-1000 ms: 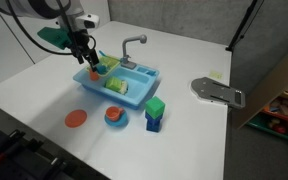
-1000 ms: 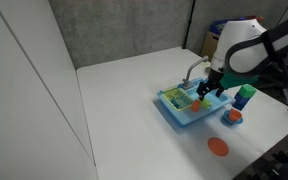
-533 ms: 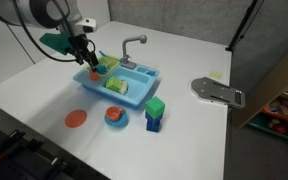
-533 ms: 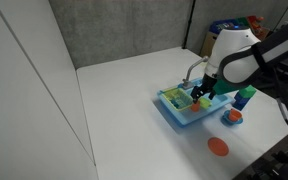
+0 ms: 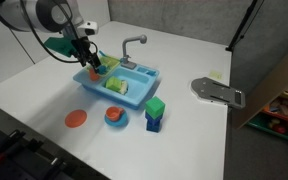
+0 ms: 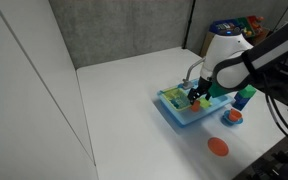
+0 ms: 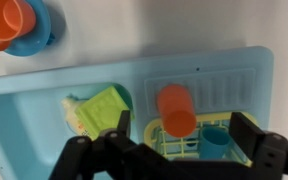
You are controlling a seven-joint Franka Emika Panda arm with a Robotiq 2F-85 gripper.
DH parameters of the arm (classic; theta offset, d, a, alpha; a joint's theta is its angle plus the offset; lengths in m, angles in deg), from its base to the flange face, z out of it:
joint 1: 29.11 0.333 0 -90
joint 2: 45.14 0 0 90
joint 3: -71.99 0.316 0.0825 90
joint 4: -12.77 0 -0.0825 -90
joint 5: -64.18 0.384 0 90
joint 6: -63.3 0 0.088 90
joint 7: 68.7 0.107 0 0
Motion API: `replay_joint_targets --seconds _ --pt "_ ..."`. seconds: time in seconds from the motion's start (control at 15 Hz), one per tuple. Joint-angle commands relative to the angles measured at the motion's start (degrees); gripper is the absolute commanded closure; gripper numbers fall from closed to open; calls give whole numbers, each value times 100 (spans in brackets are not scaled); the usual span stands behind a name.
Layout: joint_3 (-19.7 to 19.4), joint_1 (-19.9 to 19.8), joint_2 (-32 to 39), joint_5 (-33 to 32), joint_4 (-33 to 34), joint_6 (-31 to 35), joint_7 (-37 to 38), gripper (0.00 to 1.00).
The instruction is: Put the orange cup in the sink
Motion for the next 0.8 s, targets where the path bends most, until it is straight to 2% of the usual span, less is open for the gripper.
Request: replay_joint_targets --seconds 0.0,0.07,0.13,0.53,0.6,0.73 --pt "-169 142 279 -137 266 22 178 25" --pt "-188 159 315 -130 288 6 174 27" --pt "-205 175 345 -126 310 0 171 34" --pt "-244 189 240 -57 365 -148 154 84" --pt "-243 173 185 -36 381 -195 156 87" --pt "-334 196 125 -89 483 -270 240 87"
